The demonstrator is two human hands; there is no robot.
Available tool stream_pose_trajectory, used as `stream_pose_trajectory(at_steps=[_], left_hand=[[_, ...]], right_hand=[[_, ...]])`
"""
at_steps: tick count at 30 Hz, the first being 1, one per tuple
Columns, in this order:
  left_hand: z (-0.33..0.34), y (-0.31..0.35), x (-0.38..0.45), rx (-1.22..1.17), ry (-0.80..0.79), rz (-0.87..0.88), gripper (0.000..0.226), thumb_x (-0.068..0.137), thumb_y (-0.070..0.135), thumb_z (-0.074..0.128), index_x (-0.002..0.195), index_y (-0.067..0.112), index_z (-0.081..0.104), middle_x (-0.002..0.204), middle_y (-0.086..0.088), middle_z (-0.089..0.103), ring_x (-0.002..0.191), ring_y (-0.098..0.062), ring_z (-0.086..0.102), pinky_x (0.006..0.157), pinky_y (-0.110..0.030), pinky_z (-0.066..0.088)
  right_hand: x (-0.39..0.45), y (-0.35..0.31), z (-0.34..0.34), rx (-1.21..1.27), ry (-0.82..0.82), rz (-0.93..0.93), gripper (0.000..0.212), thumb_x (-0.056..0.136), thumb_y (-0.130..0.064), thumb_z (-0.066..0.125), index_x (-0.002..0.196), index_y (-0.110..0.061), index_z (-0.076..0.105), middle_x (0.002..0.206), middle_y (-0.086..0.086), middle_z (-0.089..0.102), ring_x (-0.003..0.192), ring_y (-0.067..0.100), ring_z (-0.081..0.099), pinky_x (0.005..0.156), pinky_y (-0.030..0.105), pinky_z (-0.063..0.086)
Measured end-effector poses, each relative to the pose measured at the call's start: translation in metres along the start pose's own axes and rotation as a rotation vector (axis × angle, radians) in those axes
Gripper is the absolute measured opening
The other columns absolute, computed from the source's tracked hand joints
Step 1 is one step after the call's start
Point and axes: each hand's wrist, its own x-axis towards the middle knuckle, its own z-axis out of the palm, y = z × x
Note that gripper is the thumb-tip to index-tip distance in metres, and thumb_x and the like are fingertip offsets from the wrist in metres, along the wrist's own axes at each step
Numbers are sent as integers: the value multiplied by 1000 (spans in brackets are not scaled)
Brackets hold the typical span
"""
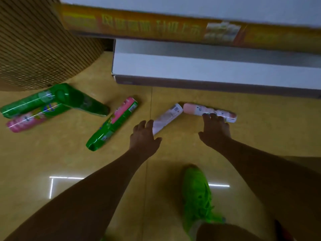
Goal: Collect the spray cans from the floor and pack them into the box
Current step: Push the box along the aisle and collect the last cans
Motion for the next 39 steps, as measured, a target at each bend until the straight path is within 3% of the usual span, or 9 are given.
stream_pose_trajectory(at_steps=[6,9,13,16,22,28,32,36,39], left_hand=[[55,-22,76,176,-64,-36,93,74,54,78,147,26,28,143,-6,42,129,-32,41,96,-47,43],[73,-25,92,192,-82,-24,80,77,47,77,141,22,36,132,-7,50,119,-32,47,88,-43,47],[81,-26,98,106,-47,-40,59,81,31,70,133,17,44,119,-9,56,105,-30,54,74,-37,49],[80,-23,92,66,-49,-46,57,77,35,72,126,15,50,114,-8,58,100,-30,58,70,-33,45],[58,-8,47,61,-64,-64,52,82,41,71,120,11,53,107,-9,58,84,-21,53,68,-29,40],[12,26,-23,85,-94,-71,51,80,45,72,114,11,56,104,-7,61,84,-20,53,68,-29,38],[-32,73,-60,132,-145,-22,55,79,50,72,114,11,57,108,-8,64,88,-23,57,71,-29,40],[-79,136,-90,143,-178,82,53,76,49,73,110,10,60,106,-10,66,93,-29,63,69,-31,41],[-111,197,-114,150,-219,145,46,78,45,73,107,11,61,103,-8,68,91,-29,64,68,-33,44]], right_hand=[[90,35,41,-114,102,-26,74,75,-28,75,138,-16,38,133,13,44,117,35,44,93,49,43],[111,47,62,-142,69,-7,76,76,-30,75,138,-16,36,130,13,50,116,36,48,93,50,43],[118,51,79,-196,118,13,59,81,-20,67,134,-13,42,125,16,52,113,39,49,91,53,43],[109,49,79,-214,119,24,42,84,-22,64,124,-14,51,119,15,51,109,38,48,88,48,44],[43,39,79,57,43,-10,43,83,-21,68,118,-10,46,114,19,46,98,43,56,83,47,51],[-39,40,43,227,39,-33,45,76,-21,66,114,-8,48,109,22,49,94,42,56,81,45,52],[-96,46,-1,409,95,40,48,73,-18,70,114,-4,48,110,22,50,93,42,56,80,41,48],[-152,67,-51,667,189,184,47,70,-8,69,110,-1,46,109,20,47,84,42,56,68,36,43],[-191,92,-87,822,249,336,47,71,-8,70,111,-3,47,109,17,47,86,40,55,68,33,39]])
